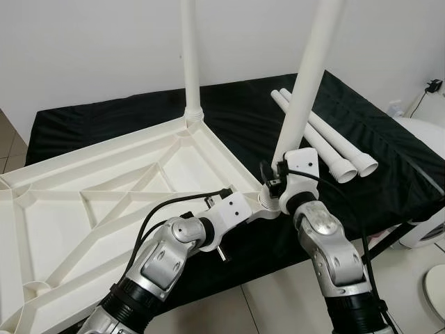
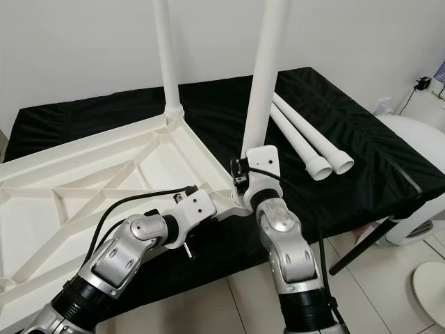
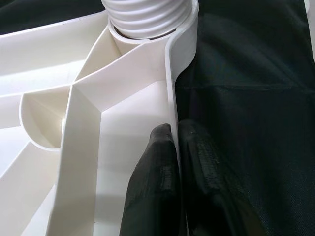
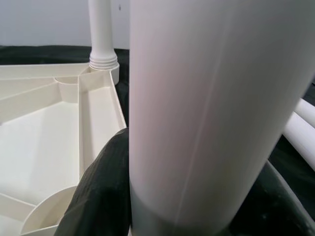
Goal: Building children table
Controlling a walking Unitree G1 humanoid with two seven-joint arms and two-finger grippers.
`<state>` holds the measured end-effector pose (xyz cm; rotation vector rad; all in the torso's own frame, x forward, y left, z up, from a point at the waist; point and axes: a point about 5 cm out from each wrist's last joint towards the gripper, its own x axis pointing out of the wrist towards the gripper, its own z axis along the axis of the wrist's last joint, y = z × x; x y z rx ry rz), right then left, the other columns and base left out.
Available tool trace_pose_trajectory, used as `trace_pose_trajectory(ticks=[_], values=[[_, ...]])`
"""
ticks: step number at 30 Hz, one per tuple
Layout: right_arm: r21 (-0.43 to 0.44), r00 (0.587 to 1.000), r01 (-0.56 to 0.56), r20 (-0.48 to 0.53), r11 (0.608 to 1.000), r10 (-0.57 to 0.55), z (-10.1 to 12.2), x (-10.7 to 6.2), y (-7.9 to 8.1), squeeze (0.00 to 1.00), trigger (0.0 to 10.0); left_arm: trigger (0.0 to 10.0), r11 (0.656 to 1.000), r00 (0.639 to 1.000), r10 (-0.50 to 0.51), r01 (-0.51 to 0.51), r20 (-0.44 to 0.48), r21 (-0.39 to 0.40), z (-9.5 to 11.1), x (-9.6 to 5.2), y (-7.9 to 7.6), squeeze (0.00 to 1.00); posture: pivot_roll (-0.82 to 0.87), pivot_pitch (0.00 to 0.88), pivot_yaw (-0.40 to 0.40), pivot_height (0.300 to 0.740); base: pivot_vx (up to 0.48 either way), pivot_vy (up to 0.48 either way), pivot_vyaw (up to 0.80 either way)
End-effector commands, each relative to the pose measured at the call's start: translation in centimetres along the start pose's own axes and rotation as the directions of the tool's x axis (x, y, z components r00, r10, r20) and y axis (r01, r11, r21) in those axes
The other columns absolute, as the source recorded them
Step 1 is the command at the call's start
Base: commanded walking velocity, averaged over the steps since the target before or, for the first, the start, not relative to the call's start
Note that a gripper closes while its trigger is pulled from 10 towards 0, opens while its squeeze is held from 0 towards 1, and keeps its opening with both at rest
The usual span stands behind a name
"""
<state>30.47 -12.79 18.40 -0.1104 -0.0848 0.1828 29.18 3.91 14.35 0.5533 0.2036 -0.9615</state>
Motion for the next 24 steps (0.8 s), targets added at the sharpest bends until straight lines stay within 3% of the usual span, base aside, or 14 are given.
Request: trace_pose_trajectory(ticks=[1, 10, 19, 24], values=[[0.009, 0.983, 0.059, -0.175, 0.998, -0.056, -4.5, -1.4, -1.9, 0.0, 10.0, 10.0, 0.998, 0.998, 0.057, -0.057, -0.009, 0.014, -0.1, -0.4, 0.6, 0.0, -0.12, 0.109, 0.024, 0.74, 0.0, 0.0, 0.0], [0.101, 0.984, 0.04, -0.177, 0.994, -0.022, -6.5, -2.6, -2.1, 0.0, 10.0, 10.0, 0.998, 0.999, 0.054, -0.054, -0.006, 0.019, -0.1, -0.4, 0.6, 0.0, -0.12, 0.104, 0.027, 0.74, 0.0, 0.0, 0.0], [0.095, 0.98, 0.047, -0.197, 0.994, -0.028, -7.2, -2.4, -2.7, 0.0, 10.0, 10.0, 0.998, 0.999, 0.052, -0.052, -0.005, 0.023, 0.0, -0.4, 0.6, 0.0, -0.12, 0.099, 0.031, 0.74, 0.0, 0.0, 0.0], [0.06, 0.975, 0.007, -0.221, 0.998, 0.007, -7.1, -1.1, -3.2, 0.0, 10.0, 10.0, 0.998, 0.999, 0.05, -0.049, -0.004, 0.024, 0.0, -0.4, 0.7, 0.0, -0.12, 0.102, 0.035, 0.74, 0.0, 0.0, 0.0]])
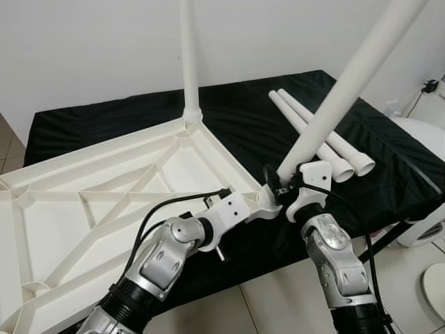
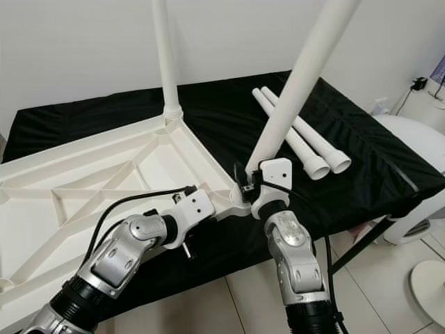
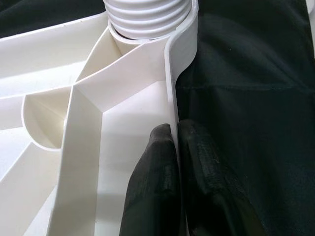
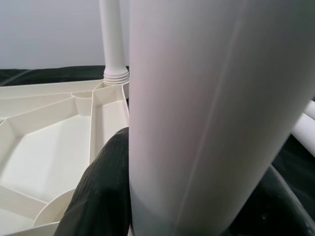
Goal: Building children table
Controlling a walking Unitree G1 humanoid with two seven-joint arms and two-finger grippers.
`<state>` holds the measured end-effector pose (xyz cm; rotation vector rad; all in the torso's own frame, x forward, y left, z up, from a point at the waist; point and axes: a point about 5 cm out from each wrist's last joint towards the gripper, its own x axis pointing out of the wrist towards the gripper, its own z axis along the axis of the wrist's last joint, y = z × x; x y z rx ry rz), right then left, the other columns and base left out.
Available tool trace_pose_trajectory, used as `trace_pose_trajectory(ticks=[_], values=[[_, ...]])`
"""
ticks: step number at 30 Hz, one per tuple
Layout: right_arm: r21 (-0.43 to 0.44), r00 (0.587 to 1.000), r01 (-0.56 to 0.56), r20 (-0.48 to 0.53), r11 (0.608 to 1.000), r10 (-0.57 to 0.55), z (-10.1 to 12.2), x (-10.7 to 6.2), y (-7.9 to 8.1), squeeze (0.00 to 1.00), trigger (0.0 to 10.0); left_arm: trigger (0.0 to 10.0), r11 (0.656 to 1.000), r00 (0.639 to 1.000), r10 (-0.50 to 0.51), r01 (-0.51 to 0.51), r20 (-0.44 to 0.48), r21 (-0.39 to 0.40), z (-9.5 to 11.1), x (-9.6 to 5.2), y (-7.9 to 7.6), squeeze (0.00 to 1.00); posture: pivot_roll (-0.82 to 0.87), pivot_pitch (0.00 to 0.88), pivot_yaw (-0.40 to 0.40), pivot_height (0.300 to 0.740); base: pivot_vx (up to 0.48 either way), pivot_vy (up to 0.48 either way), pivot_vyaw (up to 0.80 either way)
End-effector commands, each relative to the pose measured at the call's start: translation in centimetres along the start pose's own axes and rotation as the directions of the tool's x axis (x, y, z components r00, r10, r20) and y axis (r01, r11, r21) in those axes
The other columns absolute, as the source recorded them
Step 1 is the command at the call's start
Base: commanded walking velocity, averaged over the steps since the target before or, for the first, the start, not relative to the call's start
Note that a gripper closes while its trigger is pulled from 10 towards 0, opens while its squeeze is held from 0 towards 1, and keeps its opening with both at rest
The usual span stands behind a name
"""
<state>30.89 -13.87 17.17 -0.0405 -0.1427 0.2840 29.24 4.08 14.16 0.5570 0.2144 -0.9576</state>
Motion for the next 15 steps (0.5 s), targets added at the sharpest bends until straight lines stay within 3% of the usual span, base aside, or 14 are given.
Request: trace_pose_trajectory(ticks=[1, 15], values=[[-0.013, 0.953, 0.097, -0.287, 0.995, -0.097, -5.4, -1.7, -2.5, 0.0, 10.0, 10.0, 0.998, 0.999, 0.049, -0.049, 0.008, 0.026, 0.3, -0.4, 0.6, 0.0, -0.12, 0.104, 0.034, 0.74, 0.0, 0.0, 0.0], [-0.015, 0.945, 0.113, -0.308, 0.994, -0.112, -5.9, -1.1, -3.6, 0.0, 10.0, 10.0, 0.998, 0.998, 0.055, -0.055, 0.007, 0.024, 0.3, -0.4, 0.7, 0.0, -0.12, 0.105, 0.034, 0.74, 0.0, 0.0, 0.0]])
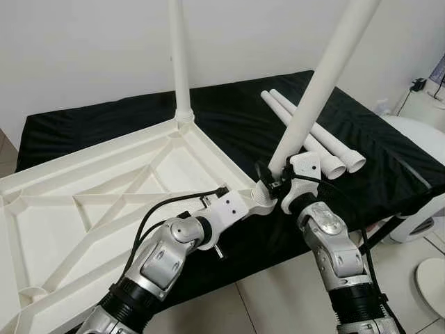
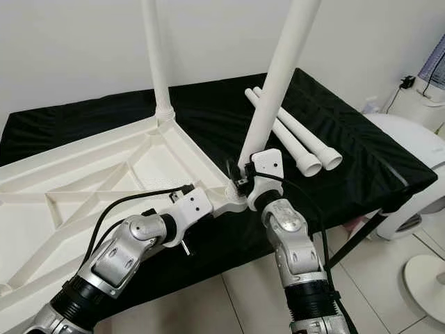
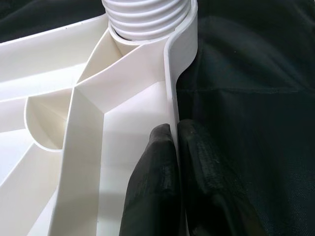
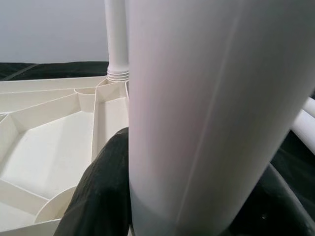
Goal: Building children table
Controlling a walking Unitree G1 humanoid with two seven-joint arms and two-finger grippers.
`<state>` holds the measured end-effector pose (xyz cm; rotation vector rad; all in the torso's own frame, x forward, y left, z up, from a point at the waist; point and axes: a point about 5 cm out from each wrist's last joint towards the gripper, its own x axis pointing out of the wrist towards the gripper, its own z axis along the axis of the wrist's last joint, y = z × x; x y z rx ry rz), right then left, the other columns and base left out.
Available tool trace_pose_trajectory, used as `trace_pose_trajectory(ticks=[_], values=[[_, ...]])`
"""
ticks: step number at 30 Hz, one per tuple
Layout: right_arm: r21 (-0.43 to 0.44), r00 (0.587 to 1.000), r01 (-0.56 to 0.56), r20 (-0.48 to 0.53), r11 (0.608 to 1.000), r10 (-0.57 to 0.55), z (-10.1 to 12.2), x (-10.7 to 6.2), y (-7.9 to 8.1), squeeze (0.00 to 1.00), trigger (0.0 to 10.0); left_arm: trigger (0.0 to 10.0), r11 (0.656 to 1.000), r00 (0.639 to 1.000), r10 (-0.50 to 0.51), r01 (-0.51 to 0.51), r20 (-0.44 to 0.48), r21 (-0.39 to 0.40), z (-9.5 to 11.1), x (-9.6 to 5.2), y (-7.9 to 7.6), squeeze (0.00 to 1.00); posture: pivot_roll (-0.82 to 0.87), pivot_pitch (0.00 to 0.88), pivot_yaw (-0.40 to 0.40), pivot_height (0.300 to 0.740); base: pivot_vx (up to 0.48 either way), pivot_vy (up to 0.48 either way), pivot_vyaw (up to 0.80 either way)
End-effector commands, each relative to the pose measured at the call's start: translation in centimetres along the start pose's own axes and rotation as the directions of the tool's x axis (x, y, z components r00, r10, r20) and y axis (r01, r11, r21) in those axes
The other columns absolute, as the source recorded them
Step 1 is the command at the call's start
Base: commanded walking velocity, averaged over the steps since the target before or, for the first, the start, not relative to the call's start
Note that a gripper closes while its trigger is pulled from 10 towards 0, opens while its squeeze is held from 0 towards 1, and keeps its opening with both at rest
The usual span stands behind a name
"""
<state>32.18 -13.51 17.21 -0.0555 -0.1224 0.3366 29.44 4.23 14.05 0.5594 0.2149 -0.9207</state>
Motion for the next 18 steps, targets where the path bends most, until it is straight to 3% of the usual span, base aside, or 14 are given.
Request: trace_pose_trajectory(ticks=[1, 5, 14, 18], values=[[0.018, 0.944, 0.168, -0.292, 0.986, -0.156, -5.9, -2.4, -3.4, 0.0, 10.0, 10.0, 0.999, 1.0, 0.02, -0.02, 0.017, 0.029, 0.5, -0.4, 0.6, 0.0, -0.12, 0.106, 0.035, 0.74, 0.0, 0.0, 0.0], [0.044, 0.954, 0.143, -0.272, 0.989, -0.126, -5.6, -2.3, -3.1, 0.0, 10.0, 10.0, 0.999, 1.0, 0.02, -0.02, 0.016, 0.027, 0.4, -0.5, 0.6, 0.0, -0.12, 0.107, 0.035, 0.74, 0.0, 0.0, 0.0], [0.088, 0.997, 0.054, -0.059, 0.995, -0.049, -2.5, -1.7, -2.2, 0.0, 10.0, 10.0, 0.999, 0.999, 0.026, -0.027, 0.019, 0.023, 0.5, -0.5, 0.6, 0.0, -0.12, 0.107, 0.037, 0.74, 0.0, 0.0, 0.0], [0.098, 0.997, 0.059, -0.053, 0.993, -0.054, -2.3, -1.6, -2.3, 0.0, 10.0, 10.0, 0.999, 0.999, 0.026, -0.027, 0.02, 0.025, 0.5, -0.5, 0.6, 0.0, -0.12, 0.106, 0.037, 0.74, 0.0, 0.0, 0.0]])
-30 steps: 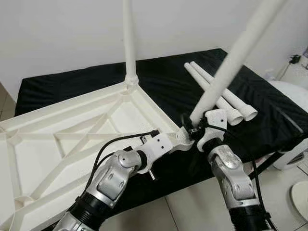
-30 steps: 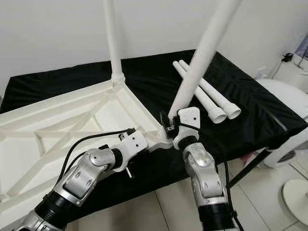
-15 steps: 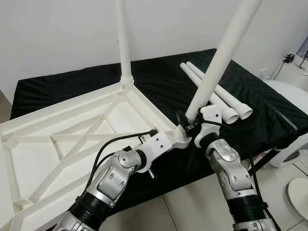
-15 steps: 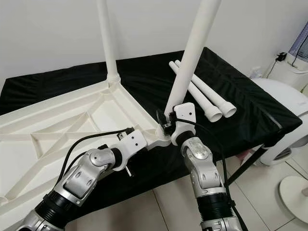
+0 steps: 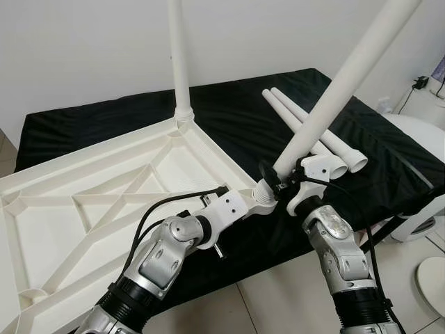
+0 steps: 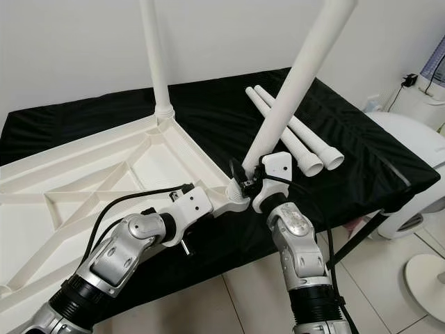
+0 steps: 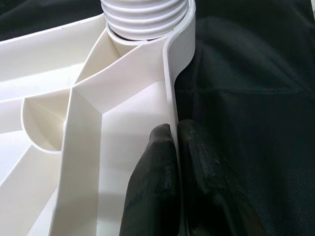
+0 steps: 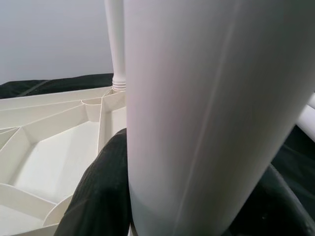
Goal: Building children table
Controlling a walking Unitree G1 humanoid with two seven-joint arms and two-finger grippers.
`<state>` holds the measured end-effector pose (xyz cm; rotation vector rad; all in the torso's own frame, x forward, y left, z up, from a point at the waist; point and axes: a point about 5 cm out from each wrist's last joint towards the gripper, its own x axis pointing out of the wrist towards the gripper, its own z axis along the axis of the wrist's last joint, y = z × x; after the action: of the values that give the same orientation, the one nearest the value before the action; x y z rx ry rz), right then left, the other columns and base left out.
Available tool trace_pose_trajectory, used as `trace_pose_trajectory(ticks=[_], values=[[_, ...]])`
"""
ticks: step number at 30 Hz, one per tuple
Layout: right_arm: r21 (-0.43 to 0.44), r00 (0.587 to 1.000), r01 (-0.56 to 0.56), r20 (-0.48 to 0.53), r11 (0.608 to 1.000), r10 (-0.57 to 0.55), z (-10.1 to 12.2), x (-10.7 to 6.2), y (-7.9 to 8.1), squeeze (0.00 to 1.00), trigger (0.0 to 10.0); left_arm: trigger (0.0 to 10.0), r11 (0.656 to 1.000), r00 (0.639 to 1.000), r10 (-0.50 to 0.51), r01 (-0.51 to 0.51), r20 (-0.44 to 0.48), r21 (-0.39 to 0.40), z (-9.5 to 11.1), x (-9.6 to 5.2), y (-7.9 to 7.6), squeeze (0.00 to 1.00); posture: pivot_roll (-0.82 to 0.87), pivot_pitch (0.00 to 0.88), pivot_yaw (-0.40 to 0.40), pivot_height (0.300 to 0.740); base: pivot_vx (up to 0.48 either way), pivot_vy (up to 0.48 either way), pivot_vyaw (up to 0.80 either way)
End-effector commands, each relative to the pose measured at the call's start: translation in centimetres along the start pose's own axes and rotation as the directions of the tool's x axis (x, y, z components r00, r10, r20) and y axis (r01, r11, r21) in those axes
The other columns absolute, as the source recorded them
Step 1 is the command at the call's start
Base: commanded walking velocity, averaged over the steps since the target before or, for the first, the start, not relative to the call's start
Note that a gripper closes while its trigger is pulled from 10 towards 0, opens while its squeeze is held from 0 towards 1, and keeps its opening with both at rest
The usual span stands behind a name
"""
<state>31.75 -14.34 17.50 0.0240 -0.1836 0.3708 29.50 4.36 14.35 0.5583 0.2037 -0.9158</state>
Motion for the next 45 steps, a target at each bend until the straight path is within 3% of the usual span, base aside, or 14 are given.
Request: trace_pose_trajectory(ticks=[1, 12, 15, 21, 27, 37, 45], values=[[0.02, 0.989, 0.093, -0.119, 0.995, -0.09, -2.4, -1.2, -1.8, 0.0, 10.0, 10.0, 1.0, 1.0, 0.018, -0.019, 0.012, 0.022, 0.3, -0.3, 0.4, 0.0, -0.12, 0.107, 0.037, 0.74, 0.0, 0.0, 0.0], [0.038, 0.995, 0.075, -0.068, 0.996, -0.072, -1.1, -0.4, -1.8, 0.0, 10.0, 10.0, 1.0, 1.0, 0.019, -0.019, 0.01, 0.021, 0.3, -0.3, 0.4, 0.0, -0.12, 0.105, 0.035, 0.74, 0.0, 0.0, 0.0], [0.1, 0.999, 0.044, -0.012, 0.994, -0.043, -0.1, -0.3, -1.6, 0.0, 10.0, 10.0, 1.0, 1.0, 0.019, -0.019, 0.01, 0.021, 0.3, -0.3, 0.4, 0.0, -0.12, 0.103, 0.034, 0.74, 0.0, 0.0, 0.0], [0.1, 0.996, 0.042, -0.08, 0.994, -0.034, -0.3, -0.1, -1.5, 0.0, 10.0, 10.0, 1.0, 1.0, 0.02, -0.02, 0.01, 0.021, 0.3, -0.3, 0.3, 0.0, -0.12, 0.1, 0.033, 0.74, 0.0, 0.0, 0.0], [0.066, 0.996, 0.01, -0.084, 0.998, -0.004, -0.1, 0.2, -1.1, 0.0, 10.0, 10.0, 1.0, 1.0, 0.015, -0.016, 0.012, 0.021, 0.3, -0.3, 0.2, 0.0, -0.12, 0.096, 0.032, 0.74, 0.0, 0.0, 0.0], [0.113, 1.0, 0.03, -0.009, 0.993, -0.029, 2.1, 0.9, -2.3, 0.0, 10.0, 10.0, 1.0, 1.0, 0.016, -0.016, 0.012, 0.021, 0.3, -0.2, 0.0, 0.0, -0.12, 0.091, 0.029, 0.74, 0.0, 0.0, 0.0], [0.147, 0.998, -0.014, 0.069, 0.989, 0.004, 3.6, 1.2, -2.1, 0.0, 10.0, 10.0, 1.0, 1.0, 0.018, -0.018, 0.012, 0.019, 0.3, -0.2, 0.0, 0.0, -0.12, 0.095, 0.024, 0.74, 0.0, 0.0, 0.0]])
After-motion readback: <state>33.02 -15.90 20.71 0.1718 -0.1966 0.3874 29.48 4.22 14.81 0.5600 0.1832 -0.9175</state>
